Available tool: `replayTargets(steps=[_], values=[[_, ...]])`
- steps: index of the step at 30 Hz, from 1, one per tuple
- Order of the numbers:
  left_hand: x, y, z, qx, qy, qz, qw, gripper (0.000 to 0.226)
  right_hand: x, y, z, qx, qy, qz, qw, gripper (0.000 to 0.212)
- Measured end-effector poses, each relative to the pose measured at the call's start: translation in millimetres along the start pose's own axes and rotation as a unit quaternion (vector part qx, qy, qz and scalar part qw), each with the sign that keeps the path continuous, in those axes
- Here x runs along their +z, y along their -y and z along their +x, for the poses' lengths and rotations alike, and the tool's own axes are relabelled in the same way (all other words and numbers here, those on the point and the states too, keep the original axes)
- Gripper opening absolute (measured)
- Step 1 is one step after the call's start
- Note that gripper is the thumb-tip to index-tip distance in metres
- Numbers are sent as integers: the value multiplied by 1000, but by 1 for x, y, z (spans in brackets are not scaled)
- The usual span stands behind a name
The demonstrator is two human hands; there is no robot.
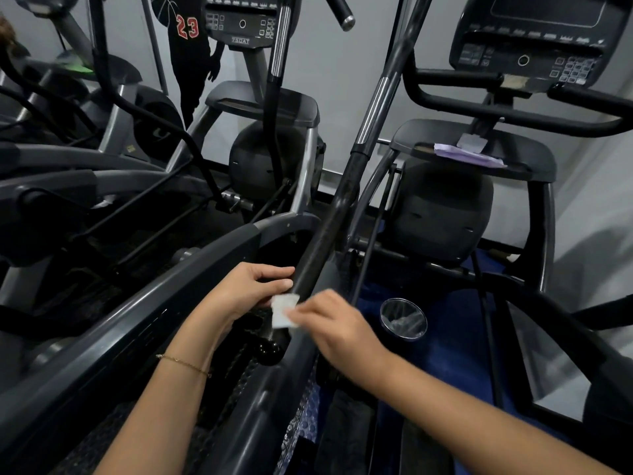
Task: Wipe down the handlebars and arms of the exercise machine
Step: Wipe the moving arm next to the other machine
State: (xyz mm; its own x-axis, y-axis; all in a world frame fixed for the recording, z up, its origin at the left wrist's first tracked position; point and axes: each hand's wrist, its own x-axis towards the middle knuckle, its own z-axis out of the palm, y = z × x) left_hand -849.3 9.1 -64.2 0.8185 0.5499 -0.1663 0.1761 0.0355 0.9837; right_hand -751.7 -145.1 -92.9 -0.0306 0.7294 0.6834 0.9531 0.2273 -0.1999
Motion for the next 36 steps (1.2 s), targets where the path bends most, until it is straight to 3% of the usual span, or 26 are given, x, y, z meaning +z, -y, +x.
replayTargets(steps=[4, 12, 14, 16, 18, 20, 26, 32, 34, 36], values=[[-1, 2, -1, -6, 1, 7, 1000, 22, -4, -19, 15, 54, -24, -43, 997, 21], [-3, 5, 3, -1, 13, -28, 1000, 26, -2, -7, 0, -53, 12, -1, 999, 20], [-5, 6, 2, -7, 20, -41, 999, 23, -4, -30, 11, -5, 14, -19, 1000, 20], [-7, 1, 3, -15, 27, -43, 999, 21, -12, -57, 29, 106, 14, -8, 994, 20], [-7, -11, 8, -14, 18, -34, 999, 17, -25, -74, 48, 253, -5, 73, 965, 16], [-4, -26, 18, 12, 0, -52, 999, 17, -38, -81, 66, 334, -22, 160, 929, 19], [18, -62, 51, 59, 48, -127, 989, 10, -47, -76, 100, 287, 13, 211, 934, 18], [9, -60, 83, 67, -17, -147, 987, 8, -55, -103, 123, 313, 18, 228, 922, 24], [8, -62, 92, 67, -34, -131, 989, 8, -61, -112, 134, 293, 29, 188, 937, 19], [10, -67, 104, 78, -65, -135, 986, 10, -71, -130, 147, 258, 23, 42, 965, 15]])
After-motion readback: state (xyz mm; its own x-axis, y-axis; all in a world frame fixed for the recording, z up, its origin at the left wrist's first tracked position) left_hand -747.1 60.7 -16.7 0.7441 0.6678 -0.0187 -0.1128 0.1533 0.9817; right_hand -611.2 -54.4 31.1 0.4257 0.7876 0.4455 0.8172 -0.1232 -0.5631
